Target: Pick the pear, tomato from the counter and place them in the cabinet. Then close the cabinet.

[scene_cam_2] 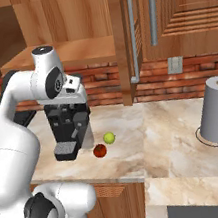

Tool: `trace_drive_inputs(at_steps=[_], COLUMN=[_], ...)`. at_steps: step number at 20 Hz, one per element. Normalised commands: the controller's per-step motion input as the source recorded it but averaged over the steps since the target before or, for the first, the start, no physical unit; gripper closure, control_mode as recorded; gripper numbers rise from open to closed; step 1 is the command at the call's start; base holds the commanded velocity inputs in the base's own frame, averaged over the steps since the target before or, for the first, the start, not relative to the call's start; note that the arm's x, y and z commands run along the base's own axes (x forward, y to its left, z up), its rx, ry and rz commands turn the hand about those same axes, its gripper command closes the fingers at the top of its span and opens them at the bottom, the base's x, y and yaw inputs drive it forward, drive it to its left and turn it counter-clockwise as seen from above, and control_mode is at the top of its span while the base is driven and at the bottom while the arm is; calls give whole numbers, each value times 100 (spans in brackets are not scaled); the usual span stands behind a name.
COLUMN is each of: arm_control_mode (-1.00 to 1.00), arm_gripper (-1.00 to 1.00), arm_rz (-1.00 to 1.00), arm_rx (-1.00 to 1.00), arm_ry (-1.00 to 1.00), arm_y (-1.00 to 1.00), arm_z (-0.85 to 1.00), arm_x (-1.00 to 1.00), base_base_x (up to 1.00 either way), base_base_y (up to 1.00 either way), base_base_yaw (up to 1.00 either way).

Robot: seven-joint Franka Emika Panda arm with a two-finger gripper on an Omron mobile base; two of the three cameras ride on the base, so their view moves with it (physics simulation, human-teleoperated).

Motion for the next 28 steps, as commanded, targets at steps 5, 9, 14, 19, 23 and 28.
trace_drive_inputs(at_steps=[5,9,14,19,23,28], arm_control_mode=[-100,-100,-100,-100,-100,-100], arm_gripper=[-100,-100,-100,-100,-100,-100], arm_rz=[9,38,37,24,3,-1], arm_rx=[-5,-8,-1,0,0,0], arm_ry=[0,5,1,0,-4,0], arm_y=[0,0,-17,-31,-18,-10], arm_z=[-28,-34,-27,-42,-43,-55], arm_x=[-1,-3,0,0,0,0], base_base_x=[0,0,0,0,0,0], base_base_y=[0,0,0,0,0,0], base_base_yaw=[0,0,0,0,0,0])
